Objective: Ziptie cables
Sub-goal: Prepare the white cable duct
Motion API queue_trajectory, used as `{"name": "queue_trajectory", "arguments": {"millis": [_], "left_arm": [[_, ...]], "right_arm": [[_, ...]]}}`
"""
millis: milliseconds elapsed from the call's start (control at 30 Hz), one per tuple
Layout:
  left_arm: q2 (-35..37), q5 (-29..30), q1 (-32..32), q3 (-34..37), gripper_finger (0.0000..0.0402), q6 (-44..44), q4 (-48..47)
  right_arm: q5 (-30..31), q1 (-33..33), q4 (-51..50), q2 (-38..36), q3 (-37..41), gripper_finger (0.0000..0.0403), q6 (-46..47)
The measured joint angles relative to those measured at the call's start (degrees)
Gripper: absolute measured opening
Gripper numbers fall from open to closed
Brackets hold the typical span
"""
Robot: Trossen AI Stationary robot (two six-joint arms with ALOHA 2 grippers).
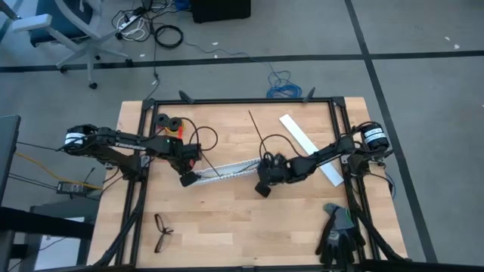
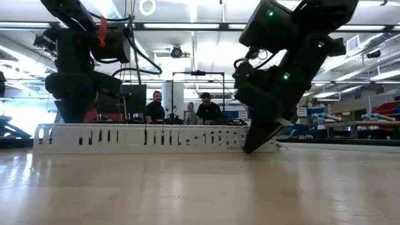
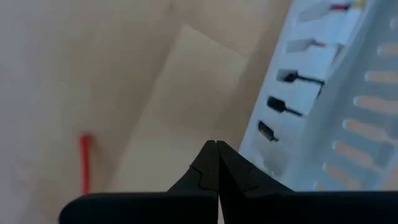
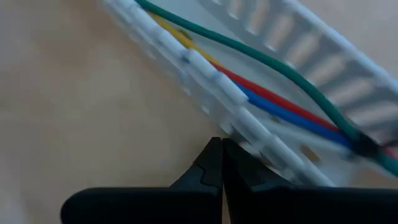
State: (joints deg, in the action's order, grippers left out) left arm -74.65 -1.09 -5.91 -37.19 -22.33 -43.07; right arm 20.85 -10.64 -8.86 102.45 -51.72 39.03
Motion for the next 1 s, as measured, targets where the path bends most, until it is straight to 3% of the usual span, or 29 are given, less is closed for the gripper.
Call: {"name": "queue_trajectory", "arguments": {"millis": [233, 467, 667, 1000], "left_arm": [[0.00, -1.58, 6.48, 0.02, 0.0000, -6.52, 6.94], [-3.67, -2.89, 11.25, 0.01, 0.0000, -10.87, 21.21], [-13.30, -2.65, 14.28, -0.58, 0.0000, -15.93, 32.80], [-29.19, 0.56, 16.63, -17.29, 0.0000, -15.21, 38.08]], "right_arm": [[0.32, 5.97, -6.13, -3.81, 0.08, 0.0000, -7.38], [-5.96, 12.47, 0.15, -3.21, 0.10, 0.0000, -16.33], [-13.16, 16.81, 8.84, -3.21, 0.10, 0.0000, -21.91], [-21.94, 19.26, 15.21, -3.21, 0.08, 0.0000, -27.26]]}}
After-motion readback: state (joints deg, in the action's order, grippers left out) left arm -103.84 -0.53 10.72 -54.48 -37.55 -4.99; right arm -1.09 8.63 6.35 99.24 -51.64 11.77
